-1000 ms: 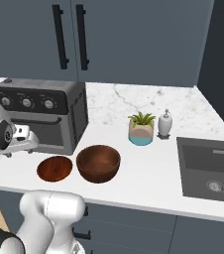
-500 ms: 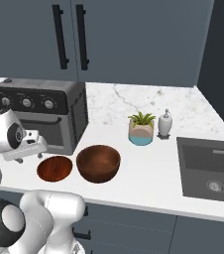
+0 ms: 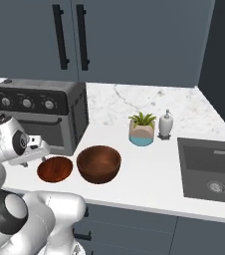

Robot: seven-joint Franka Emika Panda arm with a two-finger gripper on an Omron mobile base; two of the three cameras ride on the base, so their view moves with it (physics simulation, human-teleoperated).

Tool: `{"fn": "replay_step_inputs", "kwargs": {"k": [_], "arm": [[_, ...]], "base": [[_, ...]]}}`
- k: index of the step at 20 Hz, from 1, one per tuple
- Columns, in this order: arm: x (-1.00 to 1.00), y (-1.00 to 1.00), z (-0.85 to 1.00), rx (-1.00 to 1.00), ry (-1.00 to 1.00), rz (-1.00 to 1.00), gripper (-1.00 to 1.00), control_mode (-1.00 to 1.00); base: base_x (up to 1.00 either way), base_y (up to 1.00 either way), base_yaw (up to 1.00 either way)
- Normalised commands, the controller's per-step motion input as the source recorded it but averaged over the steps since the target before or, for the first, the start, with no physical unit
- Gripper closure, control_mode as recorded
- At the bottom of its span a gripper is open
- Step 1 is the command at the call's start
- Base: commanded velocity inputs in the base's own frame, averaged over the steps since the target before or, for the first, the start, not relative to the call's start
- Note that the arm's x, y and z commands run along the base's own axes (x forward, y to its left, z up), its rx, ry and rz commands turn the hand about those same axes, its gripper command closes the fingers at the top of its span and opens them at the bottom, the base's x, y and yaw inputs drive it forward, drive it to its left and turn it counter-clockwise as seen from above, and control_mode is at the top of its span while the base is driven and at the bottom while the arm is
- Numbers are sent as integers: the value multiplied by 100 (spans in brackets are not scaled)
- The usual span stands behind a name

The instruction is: Pick up the bowls on the counter and stack them on top of one another in the open cabinet. Place the smaller bowl on top of the larger bowl.

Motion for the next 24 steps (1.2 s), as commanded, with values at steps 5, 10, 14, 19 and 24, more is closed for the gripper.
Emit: {"fn": "replay_step_inputs", "kwargs": {"k": [5, 10, 14, 19, 24], "arm": [[1, 0, -54, 0, -1, 0, -100, -100], [6, -3, -27, 0, 0, 0, -100, -100], [10, -9, -19, 0, 0, 0, -100, -100], [3, -10, -15, 0, 0, 0, 100, -100], [1, -1, 0, 0, 0, 0, 100, -100]], "base": [[0, 0, 0], [0, 0, 0], [0, 0, 0], [0, 0, 0], [0, 0, 0]]}}
